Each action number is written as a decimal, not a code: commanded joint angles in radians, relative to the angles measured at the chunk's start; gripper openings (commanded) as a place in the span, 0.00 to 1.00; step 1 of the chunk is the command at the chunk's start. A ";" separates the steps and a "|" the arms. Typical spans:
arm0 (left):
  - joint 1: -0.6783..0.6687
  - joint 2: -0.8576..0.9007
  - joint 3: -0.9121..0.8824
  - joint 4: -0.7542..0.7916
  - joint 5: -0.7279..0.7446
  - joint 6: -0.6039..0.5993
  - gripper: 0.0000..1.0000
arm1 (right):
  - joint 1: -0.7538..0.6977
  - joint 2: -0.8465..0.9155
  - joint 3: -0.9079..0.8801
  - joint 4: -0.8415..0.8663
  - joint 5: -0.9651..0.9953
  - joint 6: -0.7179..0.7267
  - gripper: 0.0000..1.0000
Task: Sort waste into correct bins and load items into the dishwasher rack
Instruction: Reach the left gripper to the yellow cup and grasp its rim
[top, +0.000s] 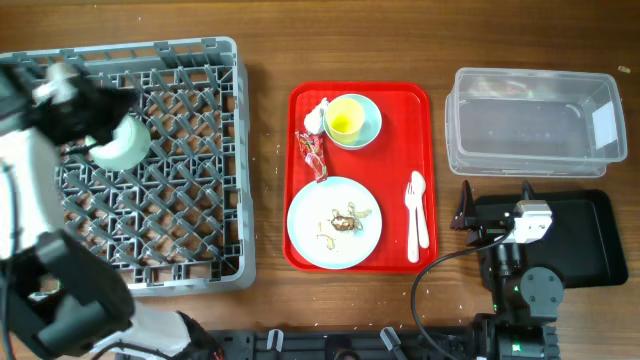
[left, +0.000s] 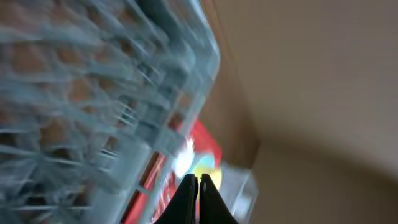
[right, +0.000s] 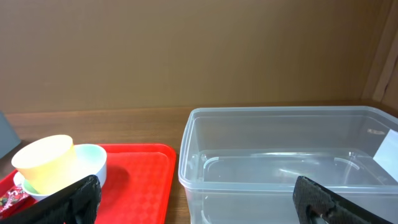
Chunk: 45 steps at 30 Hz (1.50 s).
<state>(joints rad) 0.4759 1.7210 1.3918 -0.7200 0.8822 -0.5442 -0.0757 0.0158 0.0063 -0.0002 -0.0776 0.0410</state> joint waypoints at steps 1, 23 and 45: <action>-0.340 -0.032 -0.006 -0.001 -0.122 0.105 0.05 | -0.004 -0.002 -0.001 0.002 0.010 0.012 1.00; -1.201 0.241 -0.006 0.437 -1.082 0.406 0.57 | -0.004 -0.002 -0.001 0.002 0.010 0.012 1.00; -1.184 0.062 0.026 0.414 -1.081 0.326 0.04 | -0.004 -0.002 -0.001 0.002 0.010 0.012 1.00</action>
<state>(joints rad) -0.7296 1.9480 1.3884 -0.3153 -0.1867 -0.1532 -0.0757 0.0166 0.0063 -0.0002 -0.0776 0.0410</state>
